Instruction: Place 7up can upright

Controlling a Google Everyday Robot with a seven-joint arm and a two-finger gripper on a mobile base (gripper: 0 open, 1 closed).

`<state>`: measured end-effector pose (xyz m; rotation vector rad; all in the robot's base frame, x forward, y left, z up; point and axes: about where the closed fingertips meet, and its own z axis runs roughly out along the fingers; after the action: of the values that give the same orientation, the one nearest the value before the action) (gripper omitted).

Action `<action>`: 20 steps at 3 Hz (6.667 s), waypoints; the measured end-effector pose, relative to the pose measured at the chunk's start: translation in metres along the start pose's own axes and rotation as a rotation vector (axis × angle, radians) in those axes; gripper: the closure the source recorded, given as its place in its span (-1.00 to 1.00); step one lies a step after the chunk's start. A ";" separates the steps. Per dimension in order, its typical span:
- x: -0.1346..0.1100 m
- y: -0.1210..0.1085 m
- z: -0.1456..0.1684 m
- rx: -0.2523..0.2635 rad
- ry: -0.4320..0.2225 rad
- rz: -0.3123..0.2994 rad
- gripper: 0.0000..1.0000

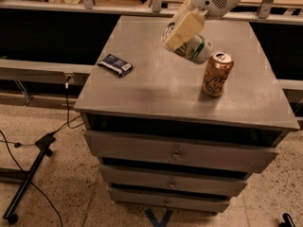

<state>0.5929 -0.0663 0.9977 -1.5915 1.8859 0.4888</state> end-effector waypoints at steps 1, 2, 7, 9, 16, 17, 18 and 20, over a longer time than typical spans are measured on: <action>-0.008 0.010 -0.026 -0.029 -0.178 0.022 1.00; -0.009 0.010 -0.026 -0.031 -0.180 0.022 1.00; -0.048 -0.080 -0.075 0.001 -0.682 0.165 1.00; -0.021 -0.117 -0.057 0.098 -0.752 0.191 1.00; 0.075 -0.154 0.032 0.100 -0.847 0.424 -0.30; 0.085 -0.154 0.039 0.089 -0.877 0.471 -0.78; 0.089 -0.152 0.042 0.079 -0.908 0.483 -1.00; 0.078 -0.152 0.023 0.103 -0.844 0.419 -1.00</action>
Offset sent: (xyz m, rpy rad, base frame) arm -0.0106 -0.0097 0.0184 0.1412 -0.0053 0.0143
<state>0.7387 -0.1411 0.9450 -0.7115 1.5108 1.0290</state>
